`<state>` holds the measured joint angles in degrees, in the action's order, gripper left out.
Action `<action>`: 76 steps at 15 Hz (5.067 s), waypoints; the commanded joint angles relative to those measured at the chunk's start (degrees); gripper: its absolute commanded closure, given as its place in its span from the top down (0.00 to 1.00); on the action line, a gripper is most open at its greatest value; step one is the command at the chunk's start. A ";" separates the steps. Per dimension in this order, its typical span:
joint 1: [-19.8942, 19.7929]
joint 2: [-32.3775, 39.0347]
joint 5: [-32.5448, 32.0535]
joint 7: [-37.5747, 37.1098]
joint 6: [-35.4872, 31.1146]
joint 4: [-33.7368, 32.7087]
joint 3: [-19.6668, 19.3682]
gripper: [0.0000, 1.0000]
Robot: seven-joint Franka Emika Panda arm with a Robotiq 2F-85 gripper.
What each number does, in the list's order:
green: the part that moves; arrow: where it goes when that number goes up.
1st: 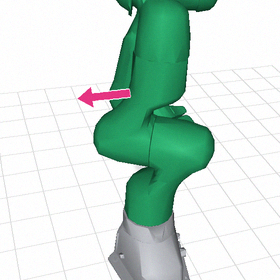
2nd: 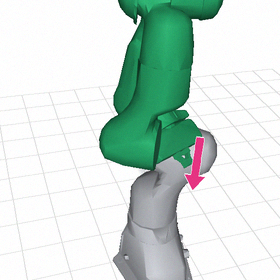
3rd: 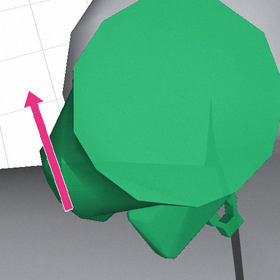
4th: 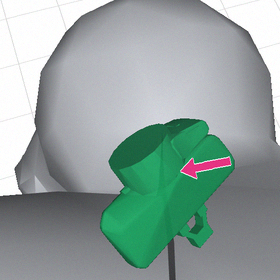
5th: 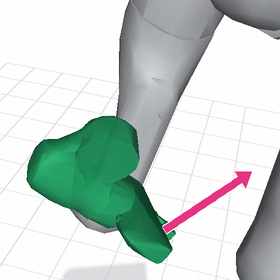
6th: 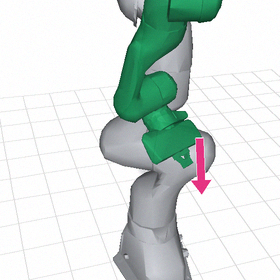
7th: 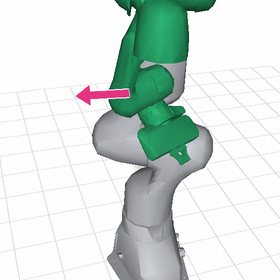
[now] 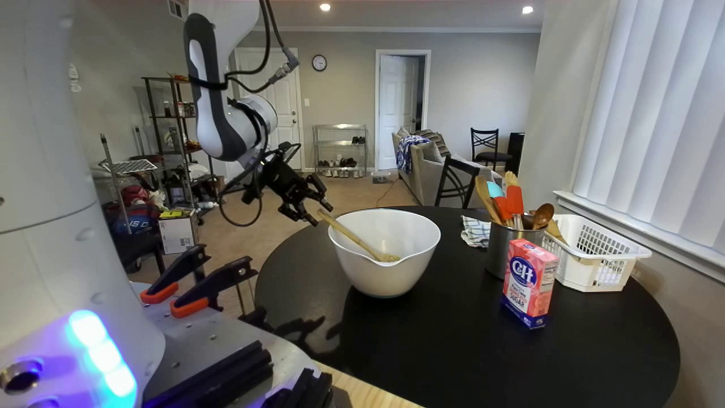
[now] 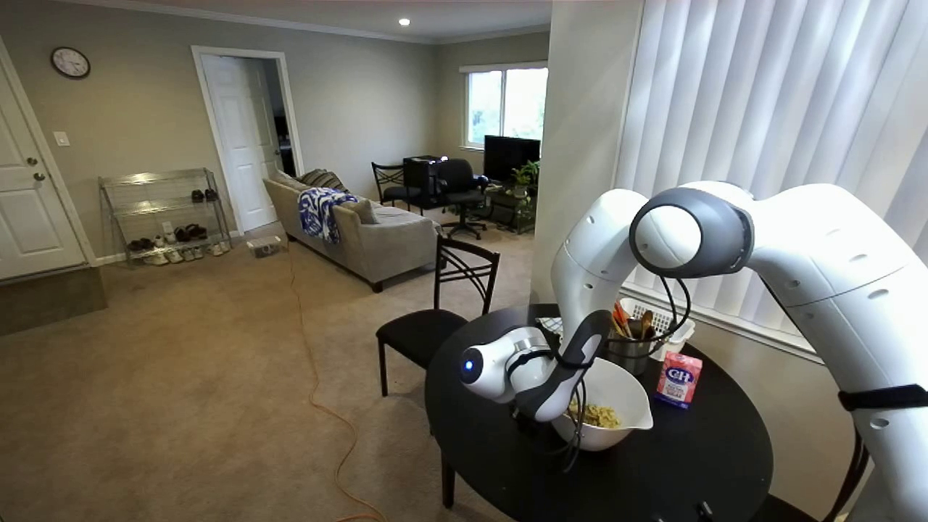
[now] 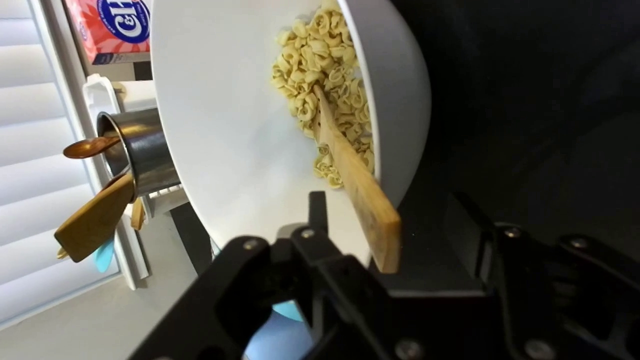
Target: Use the wooden spoon to stir the white bowl.
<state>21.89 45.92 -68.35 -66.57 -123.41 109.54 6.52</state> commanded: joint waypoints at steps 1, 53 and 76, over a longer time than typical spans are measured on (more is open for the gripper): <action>-1.29 -1.51 -1.35 1.55 -1.38 1.49 0.73 0.41; -12.31 -28.42 43.45 29.96 -25.85 21.29 -11.32 0.12; -20.55 -26.72 79.24 49.91 -18.60 16.21 -5.99 0.06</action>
<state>0.08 18.51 11.69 -17.46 -139.09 124.85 0.82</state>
